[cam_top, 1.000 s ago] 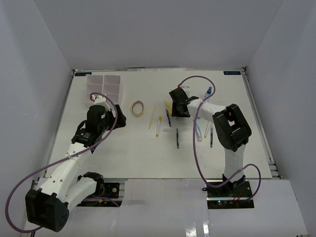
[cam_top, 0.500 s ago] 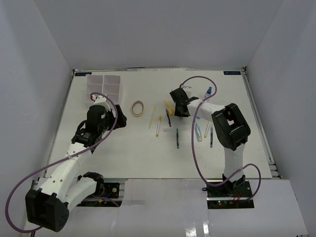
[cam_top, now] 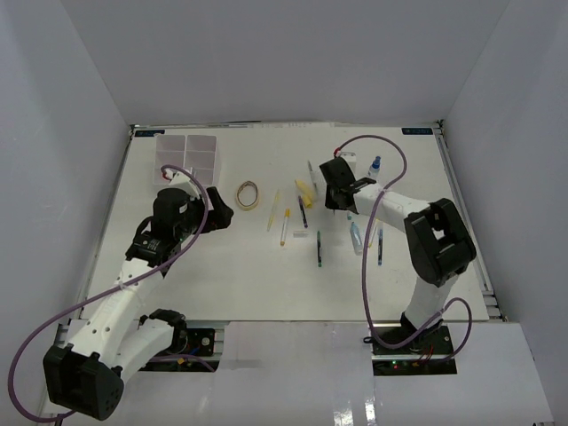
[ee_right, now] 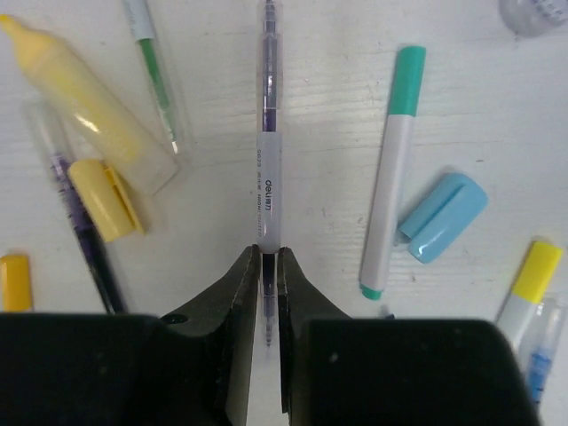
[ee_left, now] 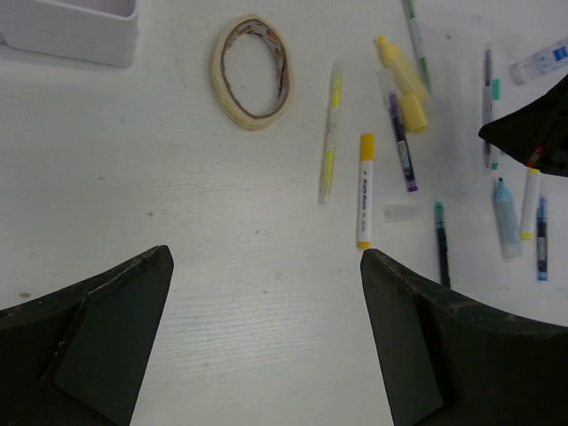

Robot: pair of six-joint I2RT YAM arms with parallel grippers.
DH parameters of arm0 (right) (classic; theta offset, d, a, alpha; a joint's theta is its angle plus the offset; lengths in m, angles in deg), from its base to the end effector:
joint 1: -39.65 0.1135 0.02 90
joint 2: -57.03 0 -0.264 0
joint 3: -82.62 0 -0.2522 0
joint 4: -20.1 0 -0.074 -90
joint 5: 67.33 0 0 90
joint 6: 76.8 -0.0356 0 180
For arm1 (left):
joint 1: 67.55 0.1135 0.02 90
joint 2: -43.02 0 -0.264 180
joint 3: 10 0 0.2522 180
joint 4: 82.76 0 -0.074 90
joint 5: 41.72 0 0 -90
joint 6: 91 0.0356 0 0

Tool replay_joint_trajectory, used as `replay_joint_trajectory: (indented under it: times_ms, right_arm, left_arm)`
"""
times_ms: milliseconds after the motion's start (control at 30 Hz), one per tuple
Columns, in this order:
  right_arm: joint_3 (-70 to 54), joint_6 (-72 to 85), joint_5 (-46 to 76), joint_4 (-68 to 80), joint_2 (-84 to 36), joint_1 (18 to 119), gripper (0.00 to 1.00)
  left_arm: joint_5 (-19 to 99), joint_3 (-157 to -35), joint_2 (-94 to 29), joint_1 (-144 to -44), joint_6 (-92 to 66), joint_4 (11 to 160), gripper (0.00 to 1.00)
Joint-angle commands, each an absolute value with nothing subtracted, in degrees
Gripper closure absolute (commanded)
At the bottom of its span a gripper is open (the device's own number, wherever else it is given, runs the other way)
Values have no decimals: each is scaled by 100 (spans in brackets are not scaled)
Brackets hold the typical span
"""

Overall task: Sort the stationery into containers
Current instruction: Pick up the pen from the center of the board.

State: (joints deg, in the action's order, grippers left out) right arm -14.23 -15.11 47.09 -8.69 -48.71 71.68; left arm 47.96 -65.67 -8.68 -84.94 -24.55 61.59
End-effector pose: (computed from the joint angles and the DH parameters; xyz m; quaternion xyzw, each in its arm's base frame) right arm 0.3392 0.1948 0.1876 0.0400 0.9242 -0.0101 0.3797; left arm 0.1920 -0.0603 0.2806 -0.0456 0.8721 -0.1727 0.4556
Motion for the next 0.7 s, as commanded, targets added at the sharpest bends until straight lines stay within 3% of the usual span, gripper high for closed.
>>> replay_joint_trajectory:
  times_ms: [0, 267, 467, 667]
  right_arm:
    - [-1760, -950, 4447, -264, -3836, 7234, 92]
    - [-2999, 151, 2918, 1344, -1867, 8032, 92]
    - [-3000, 327, 2102, 1661, -1479, 8473, 92]
    - [-3009, 318, 1924, 1934, -1460, 8754, 91]
  left_arm:
    - [4020, -6981, -655, -8504, -2780, 6283, 2]
    - [2746, -8018, -1147, -8504, -3790, 6405, 2]
    - [2086, -8448, -1946, -8531, -4204, 7012, 2]
    - [2375, -8590, -2377, -8794, -4582, 7390, 2]
